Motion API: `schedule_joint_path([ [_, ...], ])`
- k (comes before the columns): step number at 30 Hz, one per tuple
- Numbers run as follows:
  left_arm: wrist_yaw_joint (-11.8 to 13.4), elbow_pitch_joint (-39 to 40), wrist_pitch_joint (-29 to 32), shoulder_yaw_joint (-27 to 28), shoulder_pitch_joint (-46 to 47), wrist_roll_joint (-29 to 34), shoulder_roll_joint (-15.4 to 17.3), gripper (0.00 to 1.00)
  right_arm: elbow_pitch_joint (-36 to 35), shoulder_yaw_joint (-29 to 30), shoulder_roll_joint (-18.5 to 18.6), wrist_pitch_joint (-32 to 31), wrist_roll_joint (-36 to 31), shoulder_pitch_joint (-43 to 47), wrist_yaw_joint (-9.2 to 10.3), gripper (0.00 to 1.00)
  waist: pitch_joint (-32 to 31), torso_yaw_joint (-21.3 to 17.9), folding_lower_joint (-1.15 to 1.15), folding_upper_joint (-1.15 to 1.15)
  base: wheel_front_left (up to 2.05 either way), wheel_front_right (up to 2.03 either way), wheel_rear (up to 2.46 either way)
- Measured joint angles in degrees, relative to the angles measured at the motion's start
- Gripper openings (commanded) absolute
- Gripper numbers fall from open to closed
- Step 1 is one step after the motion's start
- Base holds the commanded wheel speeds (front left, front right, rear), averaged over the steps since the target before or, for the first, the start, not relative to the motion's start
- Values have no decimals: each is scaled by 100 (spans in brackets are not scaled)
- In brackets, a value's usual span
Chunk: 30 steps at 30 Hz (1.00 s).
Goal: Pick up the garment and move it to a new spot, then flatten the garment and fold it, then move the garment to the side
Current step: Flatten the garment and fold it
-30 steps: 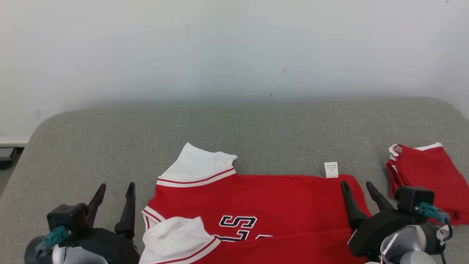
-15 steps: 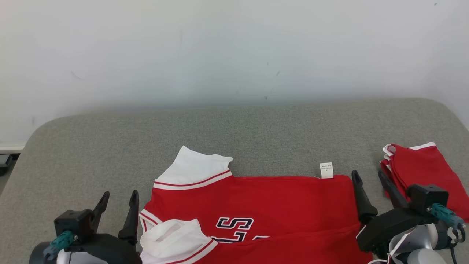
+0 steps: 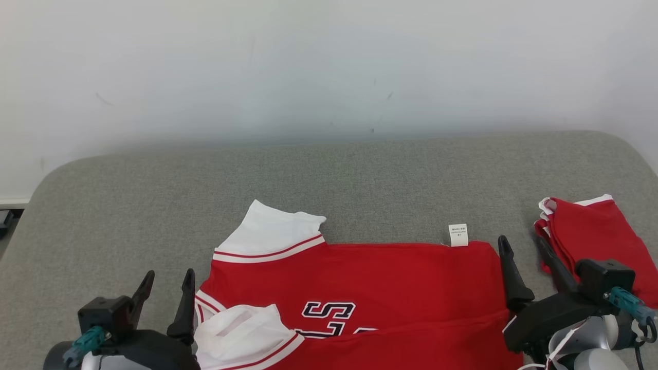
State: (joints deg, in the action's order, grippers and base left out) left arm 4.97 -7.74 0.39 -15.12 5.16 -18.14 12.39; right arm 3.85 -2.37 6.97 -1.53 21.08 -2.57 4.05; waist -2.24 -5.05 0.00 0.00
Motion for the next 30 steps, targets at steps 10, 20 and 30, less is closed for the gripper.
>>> schedule_joint_path([
  [10, -45, -57, -5, -21, 2, 0, -11, 100, 15, -1, 4, 55, -9, 0, 4, 100, 63, -8, 0, 0, 0, 0, 0],
  [20, -103, -82, 12, -86, 3, -3, -13, 100, 87, -73, 10, -60, -10, 59, 4, 100, 131, 3, 0, 0, 0, 0, 0],
  [30, -343, -153, 547, -326, 516, -3, 15, 100, 148, -157, 237, -845, -71, 36, 23, 100, 495, 20, 0, 0, 0, 0, 0],
])
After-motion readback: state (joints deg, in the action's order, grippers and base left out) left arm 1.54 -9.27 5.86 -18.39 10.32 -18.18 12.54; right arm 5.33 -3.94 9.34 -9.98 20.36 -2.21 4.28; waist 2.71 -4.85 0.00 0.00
